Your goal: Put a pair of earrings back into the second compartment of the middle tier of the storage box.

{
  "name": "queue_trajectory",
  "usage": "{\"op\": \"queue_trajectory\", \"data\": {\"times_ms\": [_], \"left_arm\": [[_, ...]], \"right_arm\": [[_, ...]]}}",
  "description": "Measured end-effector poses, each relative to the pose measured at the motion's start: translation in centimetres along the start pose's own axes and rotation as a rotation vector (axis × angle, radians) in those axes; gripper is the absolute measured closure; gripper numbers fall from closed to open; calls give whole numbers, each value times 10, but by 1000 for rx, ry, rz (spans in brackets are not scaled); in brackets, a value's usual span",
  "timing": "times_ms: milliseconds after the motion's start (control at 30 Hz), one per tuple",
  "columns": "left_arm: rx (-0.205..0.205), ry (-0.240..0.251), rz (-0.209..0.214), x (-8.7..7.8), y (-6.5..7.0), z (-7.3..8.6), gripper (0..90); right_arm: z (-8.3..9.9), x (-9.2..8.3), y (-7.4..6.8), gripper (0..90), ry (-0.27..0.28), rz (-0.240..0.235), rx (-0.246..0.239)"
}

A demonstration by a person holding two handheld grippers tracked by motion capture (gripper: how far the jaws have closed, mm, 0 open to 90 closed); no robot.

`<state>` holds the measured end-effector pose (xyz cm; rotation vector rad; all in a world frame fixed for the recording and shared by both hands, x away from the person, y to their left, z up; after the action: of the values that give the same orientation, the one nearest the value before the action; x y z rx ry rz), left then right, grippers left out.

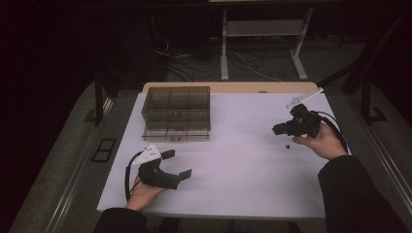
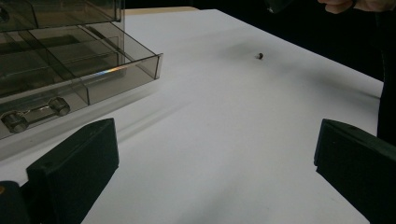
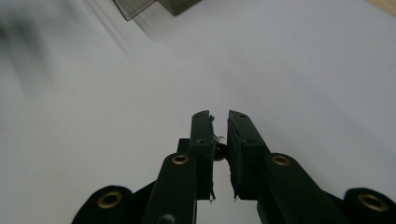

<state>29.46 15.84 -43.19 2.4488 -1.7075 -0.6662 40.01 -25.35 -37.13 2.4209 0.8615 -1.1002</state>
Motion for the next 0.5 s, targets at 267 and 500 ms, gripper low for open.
{"op": "queue_trajectory", "data": {"times_ms": [267, 500], "left_arm": [[-2, 5, 14, 1, 0, 0, 0], [0, 7, 21, 1, 0, -1, 0]], "right_arm": [[-22, 2, -13, 798, 8, -17, -25], [-41, 5, -25, 798, 14, -31, -57]]}}
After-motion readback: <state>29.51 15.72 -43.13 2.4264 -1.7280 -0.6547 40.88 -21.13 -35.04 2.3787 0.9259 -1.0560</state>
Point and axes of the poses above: each handheld gripper's, and its own axes: x roughly forward along the jaws, z roughly out of its underside, y roughly to its right, the point moved 3 cm from there along x, roughly forward along the jaws, and after that the axes turned 15 degrees about z, right-handed, at the moved point
